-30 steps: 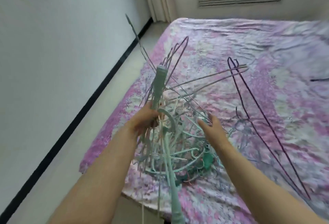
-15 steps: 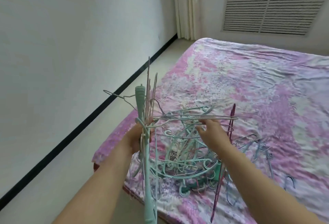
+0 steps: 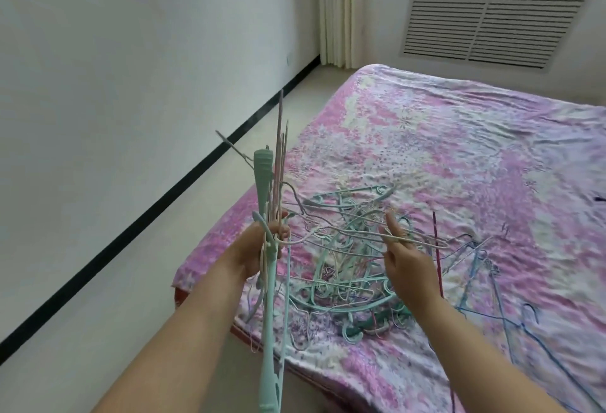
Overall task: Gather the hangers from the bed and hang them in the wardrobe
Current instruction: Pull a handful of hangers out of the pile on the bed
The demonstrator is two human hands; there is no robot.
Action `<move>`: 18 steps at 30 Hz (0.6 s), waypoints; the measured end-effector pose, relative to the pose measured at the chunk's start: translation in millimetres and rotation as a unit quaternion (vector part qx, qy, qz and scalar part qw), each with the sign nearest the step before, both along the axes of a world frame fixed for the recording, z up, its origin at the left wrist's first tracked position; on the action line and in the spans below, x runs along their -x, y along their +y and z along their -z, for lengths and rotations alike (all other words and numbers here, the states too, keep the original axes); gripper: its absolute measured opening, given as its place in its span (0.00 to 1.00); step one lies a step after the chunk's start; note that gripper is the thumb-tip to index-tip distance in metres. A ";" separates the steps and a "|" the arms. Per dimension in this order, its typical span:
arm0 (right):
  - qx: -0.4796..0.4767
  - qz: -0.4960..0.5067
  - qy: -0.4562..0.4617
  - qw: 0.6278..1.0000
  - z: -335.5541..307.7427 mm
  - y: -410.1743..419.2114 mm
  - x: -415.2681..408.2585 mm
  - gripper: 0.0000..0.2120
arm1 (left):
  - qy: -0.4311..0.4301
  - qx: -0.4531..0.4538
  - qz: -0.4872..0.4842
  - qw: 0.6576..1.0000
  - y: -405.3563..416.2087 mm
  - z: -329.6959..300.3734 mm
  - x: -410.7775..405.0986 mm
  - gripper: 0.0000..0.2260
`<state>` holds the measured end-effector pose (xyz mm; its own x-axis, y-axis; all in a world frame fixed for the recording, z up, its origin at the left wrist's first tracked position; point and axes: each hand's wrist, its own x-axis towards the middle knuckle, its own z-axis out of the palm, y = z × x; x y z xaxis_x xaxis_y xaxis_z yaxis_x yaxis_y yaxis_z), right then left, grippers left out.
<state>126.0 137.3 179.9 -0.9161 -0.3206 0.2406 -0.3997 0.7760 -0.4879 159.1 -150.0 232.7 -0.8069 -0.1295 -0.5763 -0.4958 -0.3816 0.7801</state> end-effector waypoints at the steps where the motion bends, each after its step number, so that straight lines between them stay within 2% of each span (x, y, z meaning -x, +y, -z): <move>1: -0.023 -0.002 -0.037 0.999 0.7 0.2 -2.4 0.28 | -0.006 0.012 0.005 1.000 1.5 0.0 1.4 0.13; 3: -0.099 -0.015 -0.163 0.982 -3.0 2.8 -6.9 0.37 | -0.010 0.032 0.019 0.999 7.7 -0.3 3.7 0.11; 5: -0.137 -0.037 -0.239 0.960 -9.3 5.5 -8.3 0.43 | -0.014 0.043 0.007 0.999 14.2 1.2 6.8 0.12; 8: -0.119 -0.049 -0.288 0.949 -22.0 9.5 -7.8 0.39 | 0.001 0.040 -0.020 0.999 25.3 1.1 20.2 0.17; 10: -0.082 -0.049 -0.249 0.964 -28.8 15.6 -10.4 0.31 | 0.022 0.024 -0.039 0.999 36.2 -4.1 29.4 0.17; 12: -0.001 -0.023 -0.142 0.990 -32.7 29.0 -13.0 0.20 | 0.037 0.022 -0.051 0.998 48.0 -6.7 35.7 0.20; 13: 0.074 -0.002 -0.108 0.991 -34.1 37.1 -14.6 0.16 | 0.046 0.023 -0.059 0.997 55.8 -8.5 35.8 0.21; 14: 0.156 0.015 -0.089 0.984 -35.0 44.3 -15.1 0.12 | 0.049 0.035 -0.068 0.996 64.1 -8.1 35.8 0.20; 16: 0.306 0.057 -0.090 0.946 -39.9 62.6 -10.8 0.08 | 0.061 0.049 -0.079 0.994 82.3 -5.6 34.0 0.11; 18: 0.373 0.116 -0.107 0.914 -49.4 82.7 1.2 0.09 | 0.059 0.059 -0.082 0.993 109.5 -16.0 29.8 0.05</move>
